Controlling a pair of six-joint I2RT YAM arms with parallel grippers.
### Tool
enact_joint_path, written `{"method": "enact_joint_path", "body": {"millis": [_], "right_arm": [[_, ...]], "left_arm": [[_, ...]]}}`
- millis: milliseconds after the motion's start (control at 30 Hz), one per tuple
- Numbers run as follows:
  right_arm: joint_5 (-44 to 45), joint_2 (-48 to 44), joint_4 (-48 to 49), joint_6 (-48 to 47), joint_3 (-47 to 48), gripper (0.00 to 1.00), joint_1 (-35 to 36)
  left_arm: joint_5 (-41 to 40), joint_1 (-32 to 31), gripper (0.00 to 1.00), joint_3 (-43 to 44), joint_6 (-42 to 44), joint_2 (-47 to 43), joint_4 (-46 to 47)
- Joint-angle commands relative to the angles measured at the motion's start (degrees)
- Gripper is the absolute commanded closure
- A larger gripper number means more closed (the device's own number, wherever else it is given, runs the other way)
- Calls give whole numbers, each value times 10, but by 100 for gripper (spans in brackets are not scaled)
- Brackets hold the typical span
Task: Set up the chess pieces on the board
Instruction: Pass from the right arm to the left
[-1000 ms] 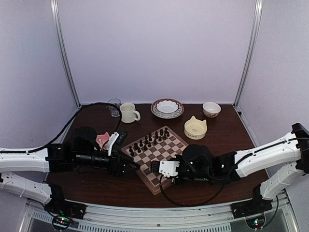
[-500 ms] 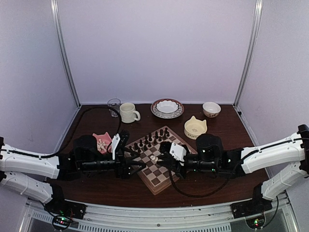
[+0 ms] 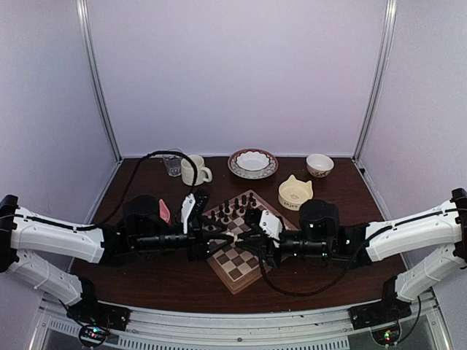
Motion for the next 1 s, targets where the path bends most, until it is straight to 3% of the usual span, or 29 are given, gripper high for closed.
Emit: {"method": "enact_joint_path", "body": {"millis": [0,300,500,567,733,833,967], "right_arm": [[-13,-10,24,17,-9,100,-4],[-24,4,31,30,-4,100,-7],[-18,6,36,35,-5,100,-9],[-14,4,35,35,-6,92,-10],[-22,-5,21,22,-8,84,-14],[-6,-22,-2,12,-9,60,-16],[14,-57,-9,6,-28,45,-28]], "left_arm": [[18,-3,51,23,5,14,32],[14,-2,76,37,2,22,14],[11,-3,100,45,4,24,-1],[9,-3,100,48,4,26,-6],[1,-3,100,53,8,27,-20],[-14,-2,100,58,15,30,-39],[-37,-2,100,72,23,46,-73]]}}
